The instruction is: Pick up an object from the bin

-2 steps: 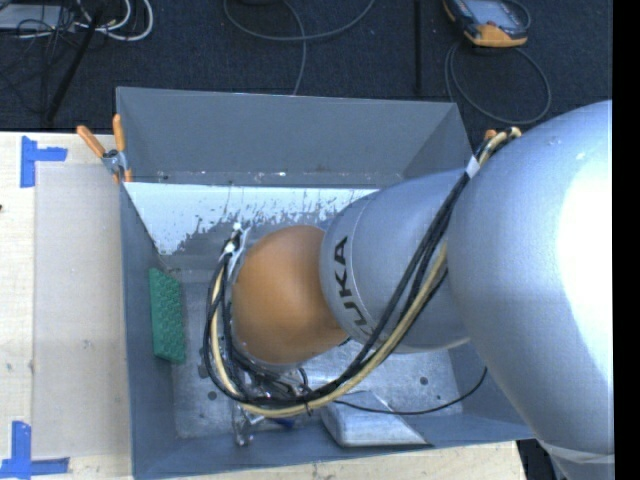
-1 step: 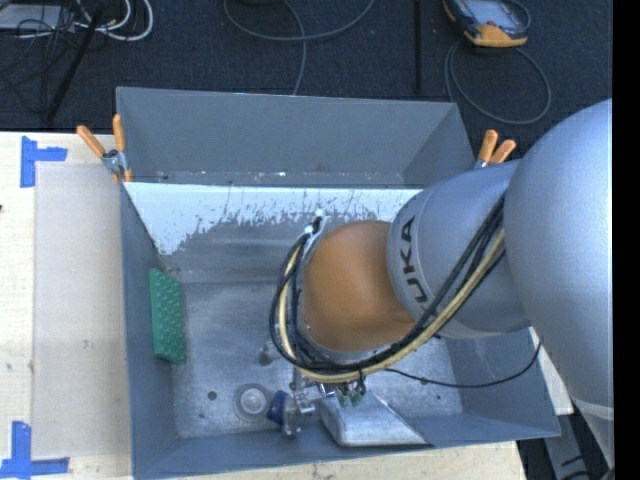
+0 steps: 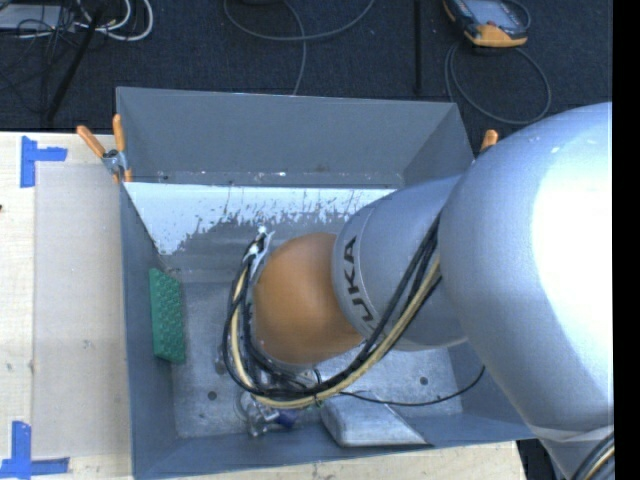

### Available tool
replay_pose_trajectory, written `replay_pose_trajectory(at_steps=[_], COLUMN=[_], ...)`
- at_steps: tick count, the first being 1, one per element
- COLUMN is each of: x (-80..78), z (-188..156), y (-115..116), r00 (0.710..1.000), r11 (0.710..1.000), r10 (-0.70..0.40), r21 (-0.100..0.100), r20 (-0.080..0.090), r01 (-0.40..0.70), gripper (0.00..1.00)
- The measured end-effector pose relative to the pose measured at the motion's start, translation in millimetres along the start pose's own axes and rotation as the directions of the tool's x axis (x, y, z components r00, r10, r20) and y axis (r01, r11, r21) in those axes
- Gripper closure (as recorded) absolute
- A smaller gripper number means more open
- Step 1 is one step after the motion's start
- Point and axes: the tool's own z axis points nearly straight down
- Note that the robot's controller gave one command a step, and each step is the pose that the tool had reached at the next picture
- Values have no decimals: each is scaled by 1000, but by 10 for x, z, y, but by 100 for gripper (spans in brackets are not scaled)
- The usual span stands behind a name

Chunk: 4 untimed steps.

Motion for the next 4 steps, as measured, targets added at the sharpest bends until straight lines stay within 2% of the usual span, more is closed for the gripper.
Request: replay_pose_trajectory(at_steps=[1, 2, 3, 4], x=[180, 196, 194, 158], z=[-4, -2, -27, -1222], y=[-532, -522, -524, -519], r00=[995, 995, 995, 994], r11=[995, 995, 995, 994], r10=[97, 97, 102, 107], r21=[-2, -2, -2, 0], r20=[-3, -12, -16, -9], r01=[-97, -97, -102, -107], gripper=[0, 100, 100, 100])
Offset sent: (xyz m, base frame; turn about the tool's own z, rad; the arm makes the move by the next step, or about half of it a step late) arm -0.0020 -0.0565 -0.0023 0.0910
